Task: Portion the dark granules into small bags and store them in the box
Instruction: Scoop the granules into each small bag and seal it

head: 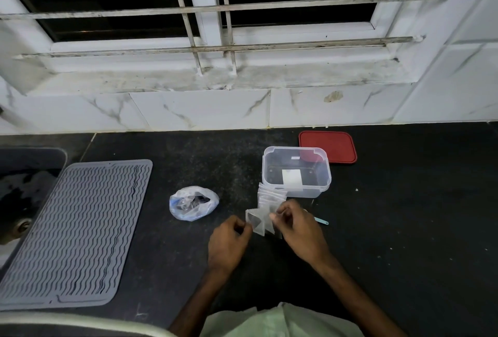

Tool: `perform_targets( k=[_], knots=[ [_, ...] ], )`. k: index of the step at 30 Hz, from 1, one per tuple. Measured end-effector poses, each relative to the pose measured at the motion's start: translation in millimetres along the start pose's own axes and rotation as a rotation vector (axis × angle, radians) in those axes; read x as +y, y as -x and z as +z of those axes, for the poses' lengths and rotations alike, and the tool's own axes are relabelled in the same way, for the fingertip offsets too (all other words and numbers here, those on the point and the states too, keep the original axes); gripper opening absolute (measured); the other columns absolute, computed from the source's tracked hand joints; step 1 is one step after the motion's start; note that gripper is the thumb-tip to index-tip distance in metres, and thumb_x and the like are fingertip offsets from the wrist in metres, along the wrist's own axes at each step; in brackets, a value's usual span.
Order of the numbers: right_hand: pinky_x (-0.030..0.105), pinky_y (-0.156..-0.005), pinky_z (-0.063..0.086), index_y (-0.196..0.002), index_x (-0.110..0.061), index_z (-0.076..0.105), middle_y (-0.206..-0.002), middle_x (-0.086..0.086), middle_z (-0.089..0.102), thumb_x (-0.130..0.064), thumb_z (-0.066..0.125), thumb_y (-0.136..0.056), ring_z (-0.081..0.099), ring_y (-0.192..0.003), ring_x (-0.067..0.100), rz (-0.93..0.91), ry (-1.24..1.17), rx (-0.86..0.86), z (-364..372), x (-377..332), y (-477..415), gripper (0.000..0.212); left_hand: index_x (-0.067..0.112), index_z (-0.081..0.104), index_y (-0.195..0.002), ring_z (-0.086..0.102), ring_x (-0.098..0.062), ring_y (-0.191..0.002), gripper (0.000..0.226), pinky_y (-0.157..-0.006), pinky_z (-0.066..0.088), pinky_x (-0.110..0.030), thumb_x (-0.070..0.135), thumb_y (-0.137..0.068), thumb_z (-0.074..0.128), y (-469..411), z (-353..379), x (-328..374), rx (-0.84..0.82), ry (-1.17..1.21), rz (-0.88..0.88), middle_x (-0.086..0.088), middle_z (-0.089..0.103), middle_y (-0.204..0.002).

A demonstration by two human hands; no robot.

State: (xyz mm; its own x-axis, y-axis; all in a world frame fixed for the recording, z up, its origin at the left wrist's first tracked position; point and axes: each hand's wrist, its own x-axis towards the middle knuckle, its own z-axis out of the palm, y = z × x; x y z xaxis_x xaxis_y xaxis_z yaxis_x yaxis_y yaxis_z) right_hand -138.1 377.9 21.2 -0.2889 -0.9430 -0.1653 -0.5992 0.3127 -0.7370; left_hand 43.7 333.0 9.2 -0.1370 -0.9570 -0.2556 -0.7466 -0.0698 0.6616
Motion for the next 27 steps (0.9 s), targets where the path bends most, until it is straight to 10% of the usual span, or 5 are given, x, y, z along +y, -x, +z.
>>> perform_targets(
  k=[8, 14, 21, 27],
  knots=[
    [0.033, -0.071, 0.051, -0.095, -0.029, 0.050, -0.087, -0.007, 0.070, -0.026, 0.062, -0.086, 0.066, -0.084, 0.014, -0.072, 0.237, -0.104, -0.3, -7.2, -5.0, 0.015, 0.025, 0.058, -0.067, 0.064, -0.008, -0.072, 0.021, -0.067, 0.050, -0.027, 0.036, -0.084, 0.064, 5.1, 3.0, 11.0, -0.110, -0.052, -0.055, 0.009, 0.067, -0.072],
    [0.033, -0.077, 0.047, -0.092, -0.024, 0.055, -0.095, -0.003, 0.069, -0.043, 0.065, -0.085, 0.064, -0.091, 0.020, -0.063, 0.444, -0.198, -8.5, -4.2, -24.0, 0.022, 0.021, 0.061, -0.064, 0.066, -0.010, -0.065, 0.031, -0.061, 0.050, -0.028, 0.042, -0.088, 0.058, 3.6, 10.3, 17.1, -0.300, -0.052, -0.074, 0.003, 0.072, -0.073],
    [0.033, -0.081, 0.052, -0.109, -0.022, 0.060, -0.101, -0.007, 0.069, -0.048, 0.069, -0.084, 0.065, -0.095, 0.017, 0.091, 0.281, -0.007, -9.9, 12.3, -46.2, 0.037, 0.019, 0.068, -0.077, 0.063, -0.008, -0.060, 0.027, -0.072, 0.055, -0.032, 0.037, -0.095, 0.056, -3.8, 10.4, 10.1, -0.339, 0.058, -0.107, 0.001, 0.073, -0.077],
    [0.029, -0.072, 0.050, -0.083, -0.021, 0.070, -0.085, -0.006, 0.073, -0.037, 0.075, -0.082, 0.067, -0.081, 0.014, 0.163, 0.106, -0.003, 2.4, 27.5, -51.9, 0.017, 0.022, 0.065, -0.067, 0.060, -0.003, -0.053, 0.033, -0.068, 0.055, -0.031, 0.039, -0.094, 0.057, -3.3, 12.5, 4.0, -0.348, 0.086, -0.120, 0.006, 0.070, -0.068]
  ],
)
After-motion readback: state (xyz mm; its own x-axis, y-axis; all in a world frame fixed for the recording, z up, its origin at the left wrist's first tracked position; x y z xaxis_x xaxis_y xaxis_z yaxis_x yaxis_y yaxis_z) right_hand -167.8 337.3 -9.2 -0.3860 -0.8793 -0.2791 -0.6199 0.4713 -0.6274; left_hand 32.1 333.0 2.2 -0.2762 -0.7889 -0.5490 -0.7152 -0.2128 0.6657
